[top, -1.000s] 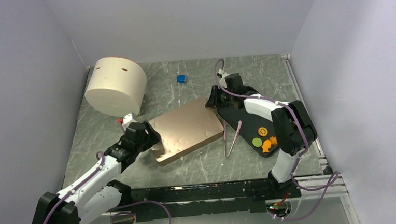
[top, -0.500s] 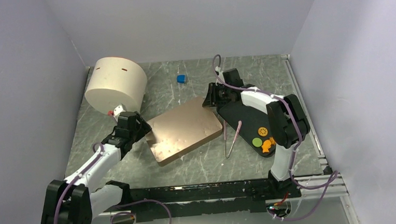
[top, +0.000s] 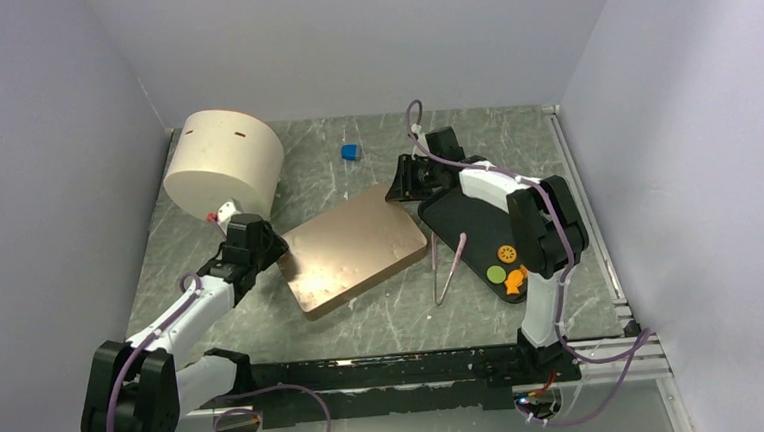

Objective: Pack the cookies

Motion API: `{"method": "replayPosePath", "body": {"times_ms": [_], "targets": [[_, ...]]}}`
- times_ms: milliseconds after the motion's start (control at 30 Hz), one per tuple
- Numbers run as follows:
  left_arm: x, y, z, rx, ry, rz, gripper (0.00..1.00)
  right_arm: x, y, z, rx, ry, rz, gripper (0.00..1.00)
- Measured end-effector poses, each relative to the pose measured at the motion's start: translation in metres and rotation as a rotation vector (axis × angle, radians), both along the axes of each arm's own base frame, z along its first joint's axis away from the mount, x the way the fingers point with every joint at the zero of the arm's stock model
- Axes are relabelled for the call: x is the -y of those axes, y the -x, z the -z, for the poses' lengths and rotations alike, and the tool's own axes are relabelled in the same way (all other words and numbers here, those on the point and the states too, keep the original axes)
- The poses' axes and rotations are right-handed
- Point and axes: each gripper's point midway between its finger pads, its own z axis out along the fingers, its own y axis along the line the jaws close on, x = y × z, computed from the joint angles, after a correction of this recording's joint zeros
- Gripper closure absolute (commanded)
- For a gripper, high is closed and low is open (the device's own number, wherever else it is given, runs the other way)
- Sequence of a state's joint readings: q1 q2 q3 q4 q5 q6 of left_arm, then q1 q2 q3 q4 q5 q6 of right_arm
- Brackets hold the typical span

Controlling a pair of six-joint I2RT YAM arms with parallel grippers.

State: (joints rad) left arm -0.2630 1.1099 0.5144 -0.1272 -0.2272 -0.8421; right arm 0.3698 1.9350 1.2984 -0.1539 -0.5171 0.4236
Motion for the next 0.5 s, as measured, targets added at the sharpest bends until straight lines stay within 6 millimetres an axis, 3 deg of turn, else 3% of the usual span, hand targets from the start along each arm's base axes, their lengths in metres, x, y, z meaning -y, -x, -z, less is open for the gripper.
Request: {"method": "replayPosePath", "body": {"times_ms": [500], "targets": [[-0.001, -0.002, 0.0, 0.02, 0.011, -0.014, 0.48, -0.009, -0.026, 0.002, 0.0, -0.002, 0.022, 0.65]]}}
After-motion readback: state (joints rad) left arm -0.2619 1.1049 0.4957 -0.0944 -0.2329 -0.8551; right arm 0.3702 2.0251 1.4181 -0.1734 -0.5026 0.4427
